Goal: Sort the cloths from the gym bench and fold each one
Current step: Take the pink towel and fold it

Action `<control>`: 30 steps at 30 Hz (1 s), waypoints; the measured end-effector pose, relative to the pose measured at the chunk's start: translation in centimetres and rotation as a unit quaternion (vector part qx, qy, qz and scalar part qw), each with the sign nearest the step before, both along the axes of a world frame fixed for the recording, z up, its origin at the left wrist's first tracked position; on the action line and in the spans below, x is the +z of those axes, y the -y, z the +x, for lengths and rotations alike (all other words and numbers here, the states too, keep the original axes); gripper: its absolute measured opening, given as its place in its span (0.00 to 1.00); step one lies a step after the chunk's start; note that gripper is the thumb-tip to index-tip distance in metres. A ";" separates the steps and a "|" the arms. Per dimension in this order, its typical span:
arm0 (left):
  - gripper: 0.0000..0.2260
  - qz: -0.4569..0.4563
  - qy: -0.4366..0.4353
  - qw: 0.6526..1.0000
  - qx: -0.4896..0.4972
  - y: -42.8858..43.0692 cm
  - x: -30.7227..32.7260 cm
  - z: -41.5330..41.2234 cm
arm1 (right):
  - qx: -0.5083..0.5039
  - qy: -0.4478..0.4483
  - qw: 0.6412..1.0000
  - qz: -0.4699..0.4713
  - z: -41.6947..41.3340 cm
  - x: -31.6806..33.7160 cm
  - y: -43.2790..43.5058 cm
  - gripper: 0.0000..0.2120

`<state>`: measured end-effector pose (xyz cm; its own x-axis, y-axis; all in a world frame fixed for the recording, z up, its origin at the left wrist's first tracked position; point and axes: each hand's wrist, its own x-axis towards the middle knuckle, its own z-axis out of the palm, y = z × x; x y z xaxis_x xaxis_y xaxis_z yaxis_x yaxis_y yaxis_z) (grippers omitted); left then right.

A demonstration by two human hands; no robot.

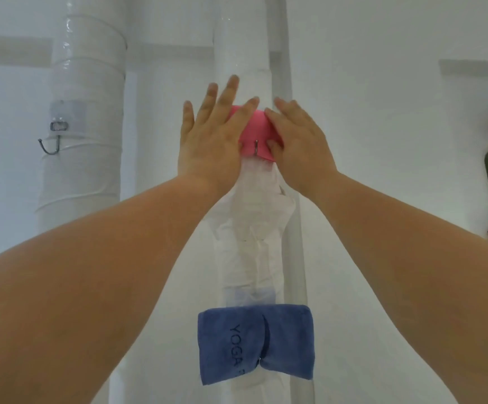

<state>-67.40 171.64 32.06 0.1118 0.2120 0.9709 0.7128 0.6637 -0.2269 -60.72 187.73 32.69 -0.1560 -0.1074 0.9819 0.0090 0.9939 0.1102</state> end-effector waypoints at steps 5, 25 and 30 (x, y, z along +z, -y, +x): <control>0.26 -0.062 0.065 0.995 0.054 -0.1 -0.8 -2.2 | -0.046 0.059 0.997 0.032 -0.8 -0.8 0.0 0.26; 0.33 -0.134 0.138 0.978 0.080 0.9 -1.0 -1.2 | -0.015 0.209 0.978 0.017 0.5 -0.2 -0.5 0.31; 0.34 -0.180 0.145 0.959 0.165 2.4 0.5 1.4 | -0.153 0.248 0.956 0.035 3.1 0.7 0.3 0.36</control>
<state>-66.02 169.21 32.52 -0.2831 0.5162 0.8084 0.5456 0.7798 -0.3069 -57.59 187.47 33.39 -0.6352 -0.0450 0.7711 0.2272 0.9433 0.2422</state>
